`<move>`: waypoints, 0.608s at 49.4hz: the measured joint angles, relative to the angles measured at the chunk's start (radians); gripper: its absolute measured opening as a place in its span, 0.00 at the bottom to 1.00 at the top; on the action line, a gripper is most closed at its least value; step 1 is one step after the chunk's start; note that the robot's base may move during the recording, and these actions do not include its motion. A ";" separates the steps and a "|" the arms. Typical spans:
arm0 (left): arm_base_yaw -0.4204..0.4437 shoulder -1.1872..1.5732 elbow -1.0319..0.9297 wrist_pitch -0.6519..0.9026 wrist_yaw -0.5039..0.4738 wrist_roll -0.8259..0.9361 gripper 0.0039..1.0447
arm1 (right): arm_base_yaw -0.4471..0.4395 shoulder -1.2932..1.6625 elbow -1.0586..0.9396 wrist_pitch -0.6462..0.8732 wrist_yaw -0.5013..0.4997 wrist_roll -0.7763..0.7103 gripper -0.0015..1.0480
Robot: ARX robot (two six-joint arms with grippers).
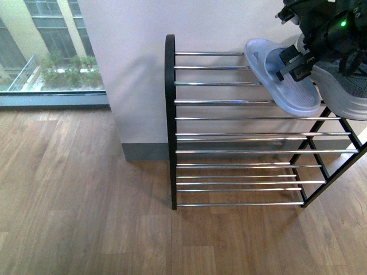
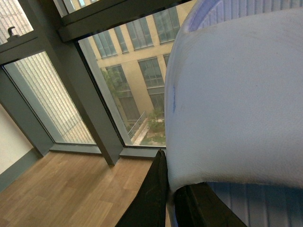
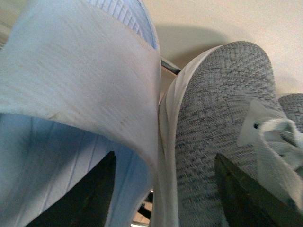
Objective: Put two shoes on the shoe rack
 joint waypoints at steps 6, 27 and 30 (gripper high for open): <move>0.000 0.000 0.000 0.000 0.000 0.000 0.02 | -0.045 -0.139 -0.072 -0.032 -0.079 -0.004 0.82; 0.000 0.000 0.000 0.000 -0.001 0.000 0.02 | -0.077 -0.547 -0.756 0.811 -0.361 0.505 0.33; 0.000 0.000 0.000 0.000 0.000 0.000 0.02 | -0.069 -0.612 -0.849 0.836 -0.345 0.519 0.20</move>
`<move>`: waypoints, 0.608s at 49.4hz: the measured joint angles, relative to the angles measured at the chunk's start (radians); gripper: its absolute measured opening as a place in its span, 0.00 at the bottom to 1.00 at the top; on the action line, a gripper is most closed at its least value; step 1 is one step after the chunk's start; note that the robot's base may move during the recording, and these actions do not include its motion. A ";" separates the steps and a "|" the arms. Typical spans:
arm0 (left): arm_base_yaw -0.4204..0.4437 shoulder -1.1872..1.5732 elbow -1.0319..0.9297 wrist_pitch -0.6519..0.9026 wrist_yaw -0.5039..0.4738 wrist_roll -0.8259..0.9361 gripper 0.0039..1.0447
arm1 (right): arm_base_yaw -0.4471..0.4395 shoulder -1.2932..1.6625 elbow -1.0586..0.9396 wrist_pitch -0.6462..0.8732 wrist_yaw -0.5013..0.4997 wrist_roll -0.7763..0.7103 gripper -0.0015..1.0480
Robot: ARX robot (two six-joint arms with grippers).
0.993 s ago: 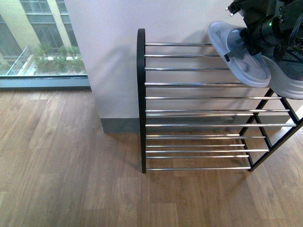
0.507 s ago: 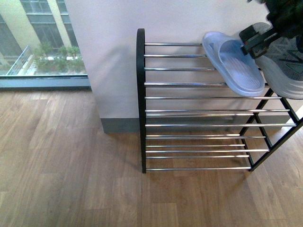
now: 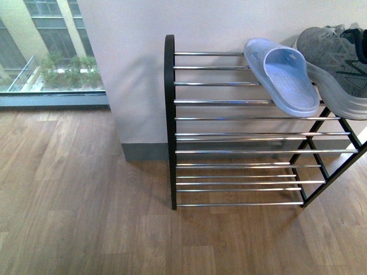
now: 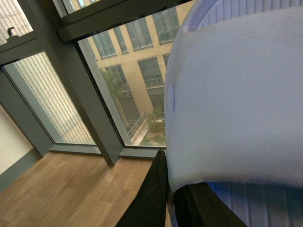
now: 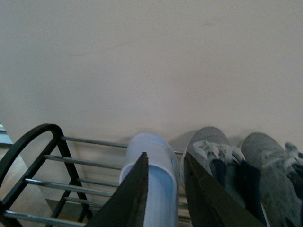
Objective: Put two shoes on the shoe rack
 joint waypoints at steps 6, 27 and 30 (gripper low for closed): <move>0.000 0.000 0.000 0.000 0.000 0.000 0.02 | 0.012 -0.106 -0.135 0.024 0.022 0.011 0.02; 0.000 0.000 0.000 0.000 -0.001 0.000 0.02 | 0.092 -0.356 -0.425 0.049 0.093 0.012 0.02; 0.000 0.000 0.000 0.000 0.000 0.000 0.02 | 0.092 -0.411 -0.447 0.022 0.093 0.012 0.02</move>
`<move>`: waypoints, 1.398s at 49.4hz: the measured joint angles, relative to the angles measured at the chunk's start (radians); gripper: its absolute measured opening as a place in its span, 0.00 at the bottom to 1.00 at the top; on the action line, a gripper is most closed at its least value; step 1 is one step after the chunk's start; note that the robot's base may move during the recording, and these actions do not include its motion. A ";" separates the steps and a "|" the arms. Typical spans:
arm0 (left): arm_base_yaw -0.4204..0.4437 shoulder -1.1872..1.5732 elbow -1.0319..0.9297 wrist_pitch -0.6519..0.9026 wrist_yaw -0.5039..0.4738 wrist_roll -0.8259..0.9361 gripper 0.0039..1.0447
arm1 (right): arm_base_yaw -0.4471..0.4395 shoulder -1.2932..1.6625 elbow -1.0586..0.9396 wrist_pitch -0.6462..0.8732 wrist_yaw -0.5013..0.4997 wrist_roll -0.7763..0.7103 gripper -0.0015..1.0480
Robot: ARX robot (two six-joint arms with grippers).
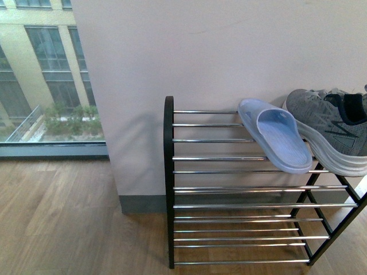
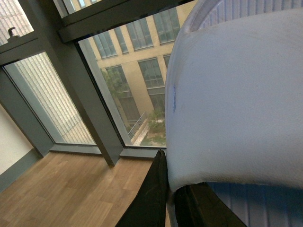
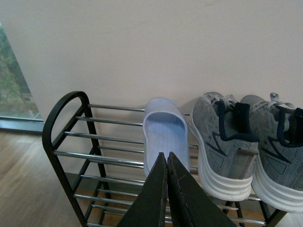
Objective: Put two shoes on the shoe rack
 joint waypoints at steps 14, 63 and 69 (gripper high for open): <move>0.000 0.000 0.000 0.000 0.002 0.000 0.02 | 0.000 -0.253 -0.079 -0.172 0.001 0.000 0.02; 0.000 0.000 0.000 0.000 0.002 0.000 0.02 | 0.000 -0.840 -0.111 -0.694 0.003 0.000 0.02; 0.000 0.000 0.000 0.000 0.002 0.000 0.02 | 0.000 -0.886 -0.111 -0.738 0.003 0.000 0.02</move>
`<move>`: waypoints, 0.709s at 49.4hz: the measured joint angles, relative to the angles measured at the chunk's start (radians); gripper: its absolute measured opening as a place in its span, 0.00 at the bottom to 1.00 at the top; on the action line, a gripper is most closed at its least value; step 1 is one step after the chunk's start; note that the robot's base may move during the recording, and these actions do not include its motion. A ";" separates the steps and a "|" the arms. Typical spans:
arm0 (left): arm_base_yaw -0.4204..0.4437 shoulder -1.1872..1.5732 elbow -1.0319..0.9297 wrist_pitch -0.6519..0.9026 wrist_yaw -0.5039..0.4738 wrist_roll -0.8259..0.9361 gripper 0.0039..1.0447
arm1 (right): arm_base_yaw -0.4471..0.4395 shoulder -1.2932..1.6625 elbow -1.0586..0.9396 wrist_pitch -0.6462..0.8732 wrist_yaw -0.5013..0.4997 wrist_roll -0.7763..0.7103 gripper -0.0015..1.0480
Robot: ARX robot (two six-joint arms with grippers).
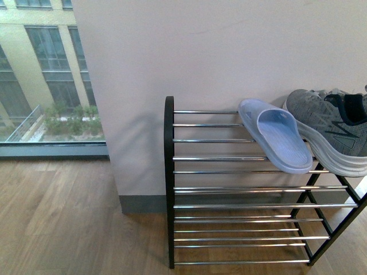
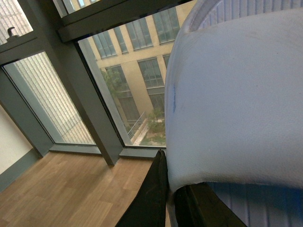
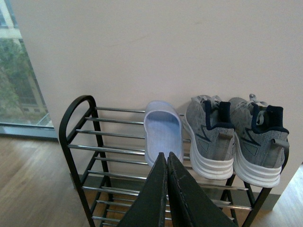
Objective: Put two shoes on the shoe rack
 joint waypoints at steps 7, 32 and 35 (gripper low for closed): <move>0.000 0.000 0.000 0.000 0.000 0.000 0.02 | 0.000 -0.041 0.000 -0.040 0.000 0.000 0.02; 0.000 0.000 0.000 0.000 -0.002 0.000 0.02 | 0.001 -0.312 0.000 -0.318 0.000 0.000 0.02; 0.000 0.000 0.000 0.000 0.002 0.000 0.02 | 0.002 -0.315 0.000 -0.322 0.001 0.000 0.02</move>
